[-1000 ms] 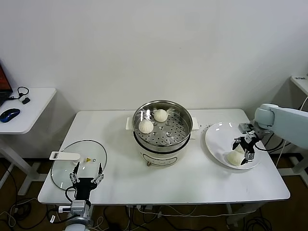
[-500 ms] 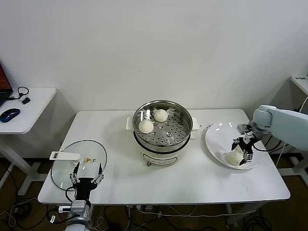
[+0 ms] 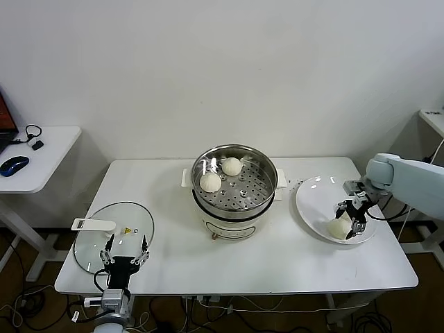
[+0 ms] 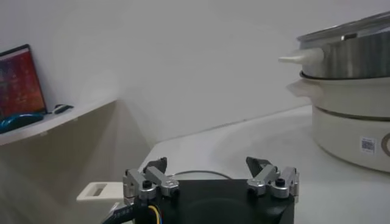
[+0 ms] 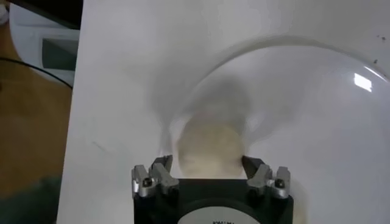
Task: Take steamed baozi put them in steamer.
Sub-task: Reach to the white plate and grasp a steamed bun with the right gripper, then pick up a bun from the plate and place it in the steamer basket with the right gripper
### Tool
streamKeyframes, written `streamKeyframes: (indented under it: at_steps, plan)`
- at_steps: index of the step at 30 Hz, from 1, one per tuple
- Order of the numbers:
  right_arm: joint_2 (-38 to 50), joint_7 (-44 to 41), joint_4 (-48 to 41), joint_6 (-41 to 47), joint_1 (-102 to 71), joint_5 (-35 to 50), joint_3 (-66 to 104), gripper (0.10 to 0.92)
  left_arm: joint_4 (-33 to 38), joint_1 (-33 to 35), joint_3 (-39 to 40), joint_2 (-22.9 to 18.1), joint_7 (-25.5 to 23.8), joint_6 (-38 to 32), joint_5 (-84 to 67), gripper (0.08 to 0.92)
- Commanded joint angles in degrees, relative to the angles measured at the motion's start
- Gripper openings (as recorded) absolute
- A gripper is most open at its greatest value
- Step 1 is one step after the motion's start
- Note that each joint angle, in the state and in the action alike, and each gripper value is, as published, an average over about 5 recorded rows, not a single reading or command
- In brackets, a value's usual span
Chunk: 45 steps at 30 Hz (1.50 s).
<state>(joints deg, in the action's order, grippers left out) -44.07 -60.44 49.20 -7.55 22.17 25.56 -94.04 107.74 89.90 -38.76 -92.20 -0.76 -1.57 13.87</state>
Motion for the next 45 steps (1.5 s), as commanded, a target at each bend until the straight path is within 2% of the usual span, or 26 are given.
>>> streamKeyframes:
  at_steps: [1,21,34,40,45]
  plan:
    - [-0.1,0.3,-0.5,-0.1,0.0,-0.1,0.3,0.739,0.0,0.0,0.0,-2.8,0.1,0.0,0.0,0.823]
    - [-0.3,1.0,0.2,-0.2,1.5,-0.7,0.4,0.65,0.2,-0.1,-0.1,-2.8,0.6,-0.1,0.3,0.823]
    - [-1.8,-0.7,8.6,-4.3,21.6,6.3,-13.9,0.628,0.6,-0.1,0.9,-2.8,0.6,0.0,0.7,0.823]
    - [-4.4,-2.0,10.3,-9.9,29.0,8.5,-18.2,0.629,0.9,-0.1,1.3,-2.8,0.8,0.0,0.7,0.823]
    - [-8.8,-2.7,10.0,-19.7,35.3,10.8,-21.1,0.632,0.9,0.0,1.6,-2.8,0.9,0.0,0.7,0.823]
